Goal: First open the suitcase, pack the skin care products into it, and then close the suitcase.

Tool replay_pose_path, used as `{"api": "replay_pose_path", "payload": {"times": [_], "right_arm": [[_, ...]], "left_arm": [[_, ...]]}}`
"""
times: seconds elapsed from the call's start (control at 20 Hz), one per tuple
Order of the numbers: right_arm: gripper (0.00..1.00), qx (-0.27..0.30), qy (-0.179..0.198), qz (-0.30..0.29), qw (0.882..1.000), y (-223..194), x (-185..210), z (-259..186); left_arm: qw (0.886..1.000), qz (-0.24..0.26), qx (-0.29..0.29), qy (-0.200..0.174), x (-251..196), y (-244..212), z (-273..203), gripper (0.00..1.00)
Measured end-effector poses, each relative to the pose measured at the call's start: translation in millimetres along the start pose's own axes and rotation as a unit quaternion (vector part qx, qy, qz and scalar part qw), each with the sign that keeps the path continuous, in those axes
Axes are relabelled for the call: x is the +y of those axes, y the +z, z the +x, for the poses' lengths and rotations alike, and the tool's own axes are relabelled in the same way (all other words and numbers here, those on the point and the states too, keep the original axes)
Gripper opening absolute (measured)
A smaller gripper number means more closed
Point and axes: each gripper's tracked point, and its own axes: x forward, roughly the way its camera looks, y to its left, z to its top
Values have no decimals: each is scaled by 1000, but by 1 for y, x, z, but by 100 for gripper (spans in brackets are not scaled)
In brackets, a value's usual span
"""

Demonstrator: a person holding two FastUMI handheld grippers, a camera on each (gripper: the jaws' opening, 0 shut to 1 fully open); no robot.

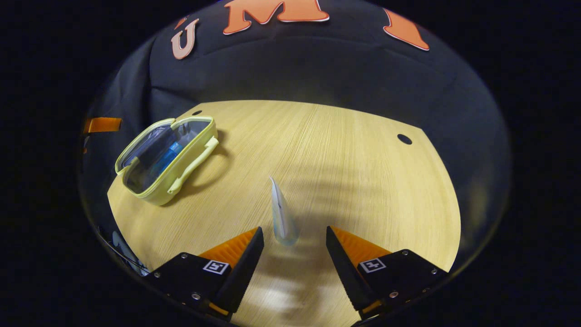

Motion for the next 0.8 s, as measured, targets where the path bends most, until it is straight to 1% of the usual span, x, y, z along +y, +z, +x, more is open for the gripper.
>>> {"api": "replay_pose_path", "payload": {"times": [0.1,0.15,0.2,0.25,0.35,0.4,0.45,0.5,0.55,0.6,0.65,0.7,0.8], "right_arm": [[85,7,12,-6,1000,-2,3,7],[89,8,16,-11,1000,-4,3,9],[81,9,20,-14,1000,-3,4,11],[80,12,27,-16,999,-5,6,13],[70,21,32,-22,999,-10,7,18],[62,23,30,-27,999,-11,4,20],[58,24,31,-31,999,-11,5,21],[45,23,34,-31,999,-11,6,20],[41,20,36,-36,998,-11,7,22],[42,19,38,-42,998,-11,8,22],[48,17,38,-47,998,-11,8,22],[40,19,39,-50,998,-12,9,20],[38,19,37,-52,998,-12,9,12]], "left_arm": [[1000,-19,-4,6,1,-6,-10,99],[1000,-28,-5,8,2,-9,-14,99],[999,-33,-7,11,3,-12,-16,99],[999,-35,-9,17,6,-15,-23,98],[999,-35,-11,28,11,-20,-31,96],[999,-37,-12,32,11,-22,-34,95],[998,-40,-12,37,12,-24,-38,95],[998,-41,-15,41,13,-24,-44,96],[998,-42,-17,43,13,-26,-48,96],[998,-42,-18,46,13,-26,-53,96],[998,-41,-18,48,14,-29,-55,96],[998,-40,-18,50,15,-30,-58,96],[998,-38,-17,55,17,-31,-63,96]]}}
